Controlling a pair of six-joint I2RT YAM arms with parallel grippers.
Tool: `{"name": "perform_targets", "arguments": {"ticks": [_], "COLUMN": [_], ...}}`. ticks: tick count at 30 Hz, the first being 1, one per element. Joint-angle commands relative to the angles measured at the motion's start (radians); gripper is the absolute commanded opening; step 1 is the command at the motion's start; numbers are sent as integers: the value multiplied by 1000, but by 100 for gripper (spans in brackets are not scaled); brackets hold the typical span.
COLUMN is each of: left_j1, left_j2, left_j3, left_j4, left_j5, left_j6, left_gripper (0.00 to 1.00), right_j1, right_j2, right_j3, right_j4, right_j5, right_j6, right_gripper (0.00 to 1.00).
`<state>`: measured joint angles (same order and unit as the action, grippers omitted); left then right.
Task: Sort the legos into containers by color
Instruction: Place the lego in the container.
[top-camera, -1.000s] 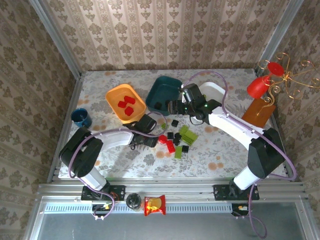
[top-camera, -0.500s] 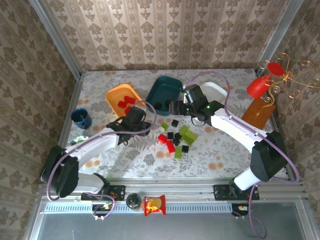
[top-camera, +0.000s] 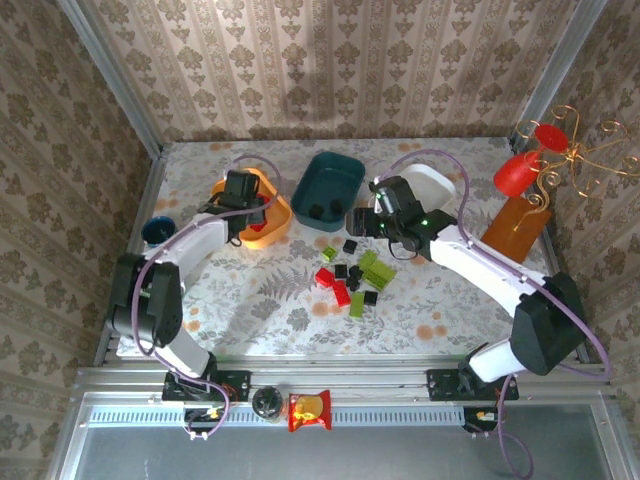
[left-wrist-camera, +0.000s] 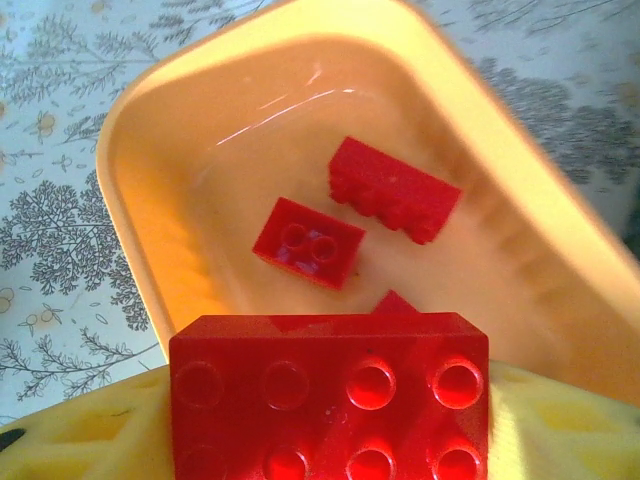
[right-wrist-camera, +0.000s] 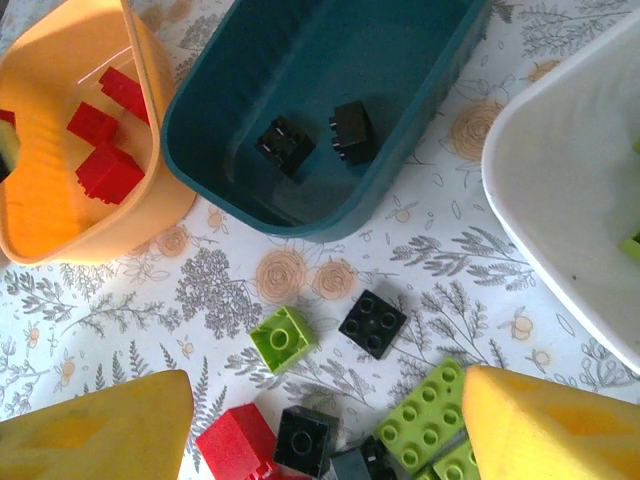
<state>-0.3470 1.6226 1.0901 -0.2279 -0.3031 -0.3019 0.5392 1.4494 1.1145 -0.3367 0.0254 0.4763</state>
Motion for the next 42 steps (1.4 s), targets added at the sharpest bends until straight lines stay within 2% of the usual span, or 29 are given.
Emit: {"name": "perform_targets", "arguments": {"ticks": [1, 3, 8, 14, 18, 22, 26, 28, 34, 38, 42], "left_j1": [22, 28, 40, 35, 17, -44, -104, -172, -298, -326, -328], "left_j2": [46, 66, 67, -39, -164, -290, -383, -432, -572, -664, -734], "left_j3": [52, 73, 105, 96, 41, -53, -162, -228, -373, -463, -536], "left_j4": [24, 20, 10, 11, 29, 49, 56, 73, 67, 60, 28], "left_j5": [16, 20, 62, 129, 199, 210, 217, 216, 143, 126, 97], "left_j6": [-9, -14, -28, -60, -100, -115, -134, -141, -140, -170, -206], "left_gripper": [56, 60, 81, 93, 99, 100, 100, 100, 100, 100, 100], "right_j1": [-4, -4, -4, -3, 3, 33, 84, 94, 101, 93, 103], "right_j2": [-52, -53, -88, -92, -76, -20, 50, 95, 225, 294, 353], "right_j3": [-23, -28, -47, -49, -56, -58, -50, -45, 22, 80, 115], "right_j4": [9, 3, 3, -11, -16, -33, -52, -41, -22, -47, 18], "right_j5": [37, 32, 28, 8, -26, -79, -72, -70, -43, 38, 24], "right_j6": [16, 17, 32, 24, 14, -19, -36, -28, -25, -13, -56], "right_gripper": [73, 73, 75, 75, 74, 71, 67, 65, 66, 61, 62]}}
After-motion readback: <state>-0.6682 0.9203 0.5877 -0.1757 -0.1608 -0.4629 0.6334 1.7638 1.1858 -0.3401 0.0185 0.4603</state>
